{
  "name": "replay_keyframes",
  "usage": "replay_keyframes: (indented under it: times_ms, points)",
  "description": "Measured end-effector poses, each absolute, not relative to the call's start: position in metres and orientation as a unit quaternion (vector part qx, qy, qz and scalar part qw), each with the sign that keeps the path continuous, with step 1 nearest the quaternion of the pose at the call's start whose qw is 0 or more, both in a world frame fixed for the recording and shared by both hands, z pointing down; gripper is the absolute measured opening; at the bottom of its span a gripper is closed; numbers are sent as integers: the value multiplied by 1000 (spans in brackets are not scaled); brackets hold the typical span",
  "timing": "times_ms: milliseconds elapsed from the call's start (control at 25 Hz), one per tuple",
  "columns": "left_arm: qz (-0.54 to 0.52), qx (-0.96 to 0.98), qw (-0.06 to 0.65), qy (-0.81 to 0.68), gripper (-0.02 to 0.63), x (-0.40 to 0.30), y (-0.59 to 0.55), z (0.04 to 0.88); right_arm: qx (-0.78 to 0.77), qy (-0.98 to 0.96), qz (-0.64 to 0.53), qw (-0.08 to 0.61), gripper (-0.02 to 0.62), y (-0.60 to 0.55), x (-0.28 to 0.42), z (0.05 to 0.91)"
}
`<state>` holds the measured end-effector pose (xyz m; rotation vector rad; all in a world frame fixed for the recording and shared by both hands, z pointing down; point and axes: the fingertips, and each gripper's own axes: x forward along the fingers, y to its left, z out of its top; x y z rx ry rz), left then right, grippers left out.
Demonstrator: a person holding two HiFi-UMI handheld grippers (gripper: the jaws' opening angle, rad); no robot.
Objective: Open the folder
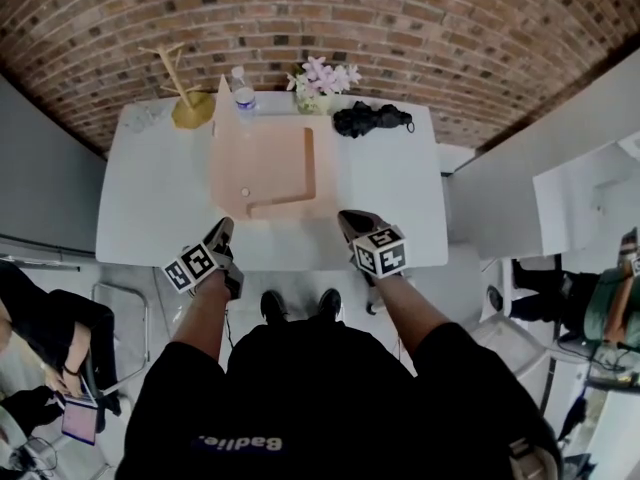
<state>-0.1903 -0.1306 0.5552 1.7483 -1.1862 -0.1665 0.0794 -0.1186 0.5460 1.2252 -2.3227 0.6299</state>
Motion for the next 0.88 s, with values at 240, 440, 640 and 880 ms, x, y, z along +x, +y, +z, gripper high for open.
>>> replay_keyframes:
  times_ms: [240,440,640,880]
  points:
    - [-78,756,451,-468,21,-171,-114,512,442,-850,219,187,28,-105,79,518]
    - [-96,797,400,-442,11,-147,-98,457,438,-862,205,149,28,-94,72,487]
    - [-86,844,350,-396,3,-113,-75,404,423,-879,185,118,28,-79,60,452]
    - [-75,892,272,-352,3,-87,-56,355,407,-896,160,79,28,-65,50,404]
